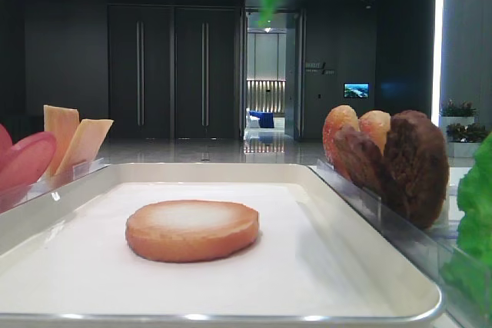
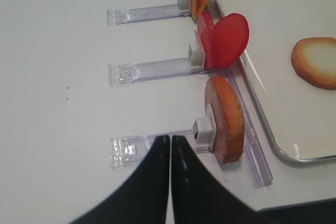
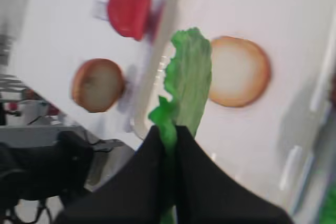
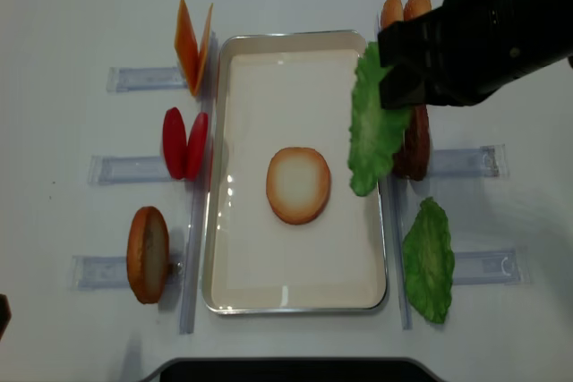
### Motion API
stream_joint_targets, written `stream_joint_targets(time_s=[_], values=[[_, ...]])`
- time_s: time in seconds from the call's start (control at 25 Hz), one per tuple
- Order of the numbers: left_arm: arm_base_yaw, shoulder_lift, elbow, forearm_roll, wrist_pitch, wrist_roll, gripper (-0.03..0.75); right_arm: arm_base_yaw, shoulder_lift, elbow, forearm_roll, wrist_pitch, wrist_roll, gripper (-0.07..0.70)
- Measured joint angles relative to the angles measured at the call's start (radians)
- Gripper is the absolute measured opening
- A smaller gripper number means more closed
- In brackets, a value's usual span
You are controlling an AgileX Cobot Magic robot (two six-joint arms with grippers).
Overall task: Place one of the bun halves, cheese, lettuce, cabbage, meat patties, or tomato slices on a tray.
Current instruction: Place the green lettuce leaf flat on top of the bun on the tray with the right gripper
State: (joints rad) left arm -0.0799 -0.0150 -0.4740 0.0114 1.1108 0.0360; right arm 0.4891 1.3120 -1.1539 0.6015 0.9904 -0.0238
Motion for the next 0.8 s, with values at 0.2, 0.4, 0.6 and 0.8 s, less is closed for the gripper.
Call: stream_joint_targets(time_s=[0.2,0.4,0.6,0.8], values=[[0.0,0.0,0.0,0.0,0.0,0.0,-0.001,0.079,0.056,0.0,0.209,-0.085,-0.153,0.013],[0.0,0.0,0.0,0.0,0.0,0.0,-0.001,0.124,0.159,0.0,0.243,-0.147,-0.195,0.013],[0.0,0.0,0.0,0.0,0.0,0.0,-0.001,0.127,0.26,0.0,0.321,-0.19,-0.288,0.013],[0.0,0.0,0.0,0.0,0.0,0.0,-0.001,0.127,0.328,0.0,0.335,-0.229,-0.335,0.013]])
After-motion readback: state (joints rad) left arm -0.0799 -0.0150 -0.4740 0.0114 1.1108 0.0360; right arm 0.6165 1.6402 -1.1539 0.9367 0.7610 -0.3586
